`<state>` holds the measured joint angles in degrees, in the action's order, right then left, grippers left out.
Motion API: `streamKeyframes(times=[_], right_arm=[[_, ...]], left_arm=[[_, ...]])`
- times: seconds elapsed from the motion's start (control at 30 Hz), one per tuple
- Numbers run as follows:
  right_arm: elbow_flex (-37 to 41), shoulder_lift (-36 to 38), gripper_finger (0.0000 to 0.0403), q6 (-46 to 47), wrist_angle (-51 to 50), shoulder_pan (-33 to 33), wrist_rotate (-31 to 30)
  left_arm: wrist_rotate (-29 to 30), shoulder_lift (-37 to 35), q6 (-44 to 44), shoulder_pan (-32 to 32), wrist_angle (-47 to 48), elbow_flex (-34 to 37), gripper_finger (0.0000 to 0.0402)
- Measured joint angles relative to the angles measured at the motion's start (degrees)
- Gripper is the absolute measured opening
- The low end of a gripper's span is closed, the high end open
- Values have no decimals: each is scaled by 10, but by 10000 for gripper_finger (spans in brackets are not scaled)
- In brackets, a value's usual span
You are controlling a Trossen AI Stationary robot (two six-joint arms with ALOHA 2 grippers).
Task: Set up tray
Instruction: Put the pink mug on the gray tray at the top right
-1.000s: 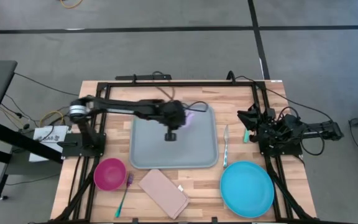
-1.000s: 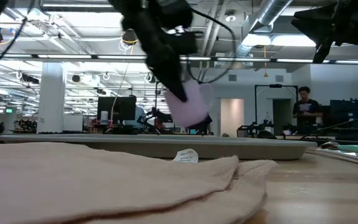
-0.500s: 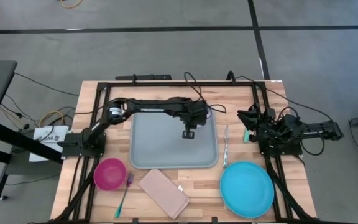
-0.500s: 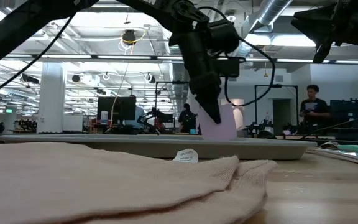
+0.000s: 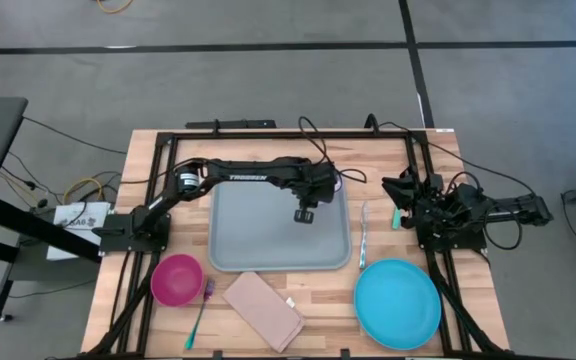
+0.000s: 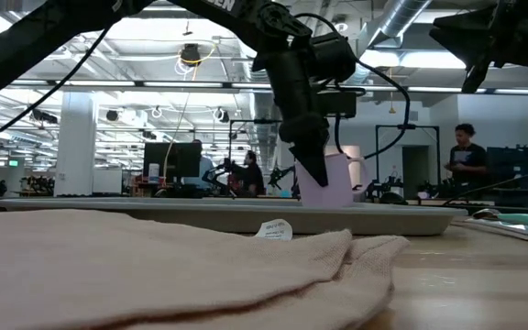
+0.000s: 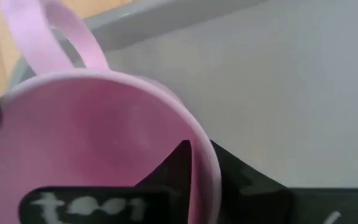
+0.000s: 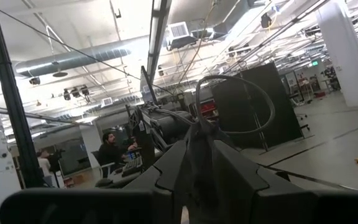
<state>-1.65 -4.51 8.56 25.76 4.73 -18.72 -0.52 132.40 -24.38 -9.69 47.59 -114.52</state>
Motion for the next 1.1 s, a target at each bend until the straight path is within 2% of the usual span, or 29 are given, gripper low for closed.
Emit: streamKeyframes(times=[0.23,0.6,0.67,0.87,1.0,1.1], right_arm=[[0,0,72,0,0,0,0],[0,0,72,0,0,0,0],[0,0,72,-1,0,0,0],[0,0,72,-2,1,0,0],[0,0,72,-2,2,0,0],[0,0,72,-2,2,0,0]], left_arm=[[80,0,-6,0,-9,-2,67],[90,0,-18,1,-10,-2,106],[107,0,-24,4,-8,-5,109],[220,0,-48,20,13,-55,110],[234,-1,-59,30,42,-106,110],[233,-1,-55,37,98,-142,110]])
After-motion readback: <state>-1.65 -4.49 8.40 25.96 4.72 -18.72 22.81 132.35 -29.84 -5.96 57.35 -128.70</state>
